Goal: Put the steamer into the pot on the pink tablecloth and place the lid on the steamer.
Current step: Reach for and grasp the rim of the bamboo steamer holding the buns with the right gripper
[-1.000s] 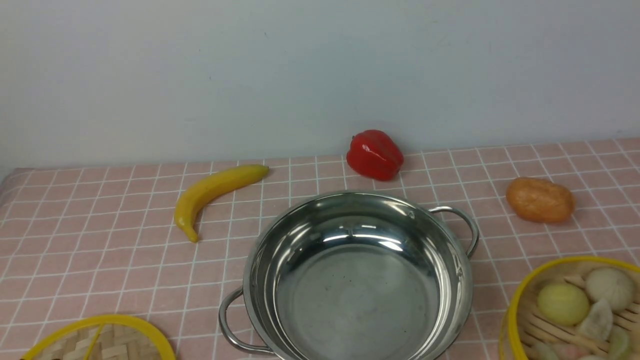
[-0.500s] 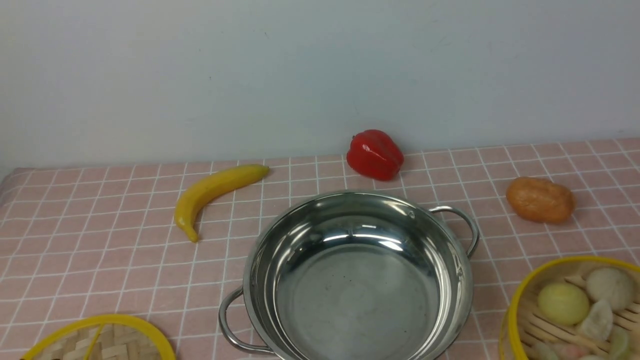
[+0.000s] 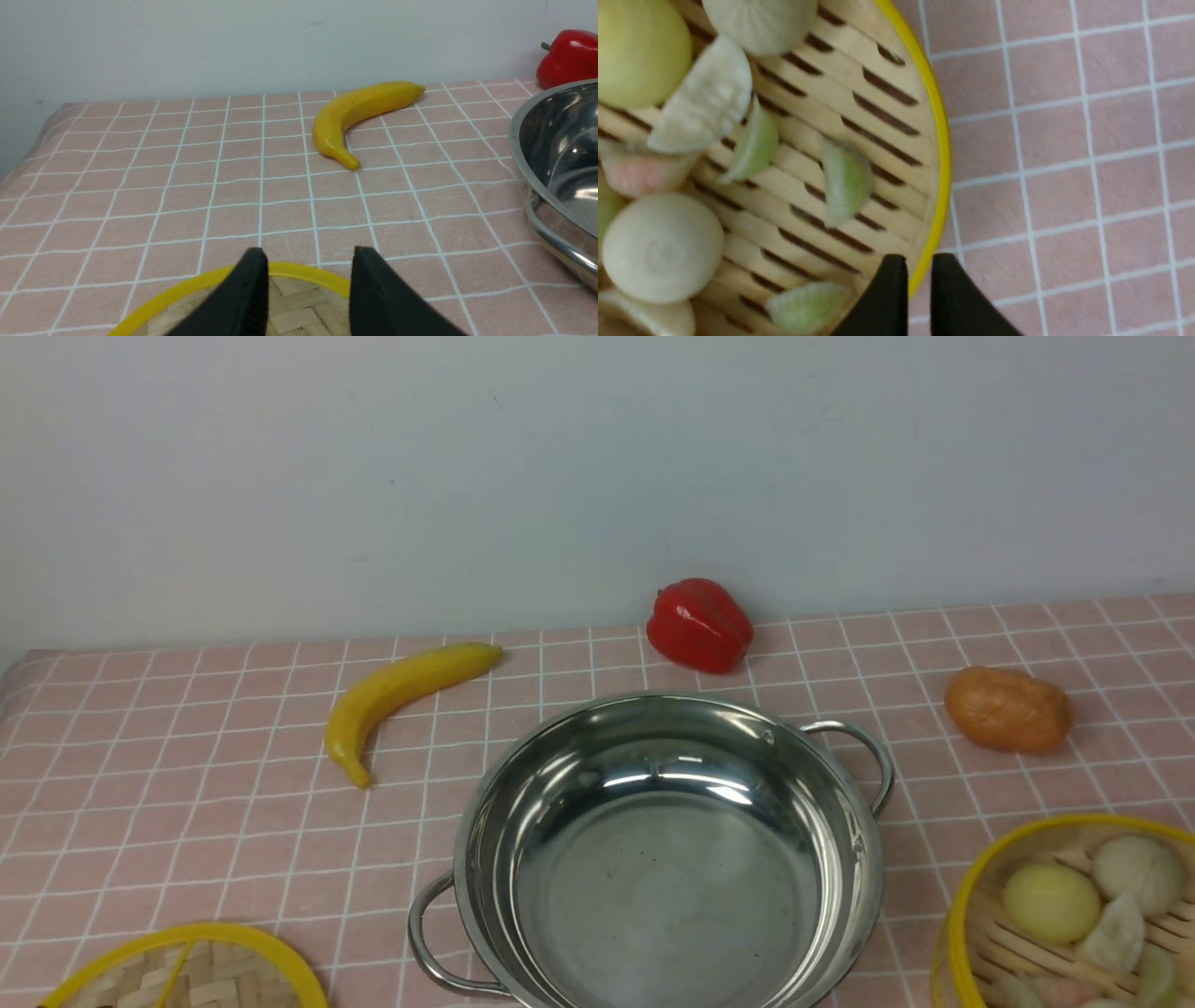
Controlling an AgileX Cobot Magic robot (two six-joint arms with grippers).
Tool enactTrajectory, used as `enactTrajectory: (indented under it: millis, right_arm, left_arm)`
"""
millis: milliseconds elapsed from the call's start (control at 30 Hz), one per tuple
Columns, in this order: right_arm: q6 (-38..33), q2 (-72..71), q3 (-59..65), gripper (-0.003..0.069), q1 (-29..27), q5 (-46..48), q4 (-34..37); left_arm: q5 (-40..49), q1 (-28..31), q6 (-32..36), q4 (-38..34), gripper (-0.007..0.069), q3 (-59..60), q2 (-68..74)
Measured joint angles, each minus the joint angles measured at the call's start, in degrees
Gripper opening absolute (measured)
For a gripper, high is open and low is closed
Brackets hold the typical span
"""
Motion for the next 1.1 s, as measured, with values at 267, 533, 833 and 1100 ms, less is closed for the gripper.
enactTrajectory:
  millis: [267,533,833,1100]
  right_arm:
    - [-1.73,13.33,0.0,0.0046,-3.47,-6.85,1.11]
    - [-3.18,20.13,0.0,0.0244,-3.47,-9.3,-0.97]
    - [-1.0,21.52,-0.07,0.0306,-3.47,-12.01,-4.69]
    - [-0.81,29.2,-0.12,0.0193,-3.47,-13.76,-5.34]
  left_arm:
    - [0.0,0.0,0.0,0.0,0.0243,0.0,0.0]
    - [0.0,0.0,0.0,0.0,0.0243,0.0,0.0]
    - [0.0,0.0,0.0,0.0,0.0243,0.0,0.0]
    - [0.0,0.0,0.0,0.0,0.0243,0.0,0.0]
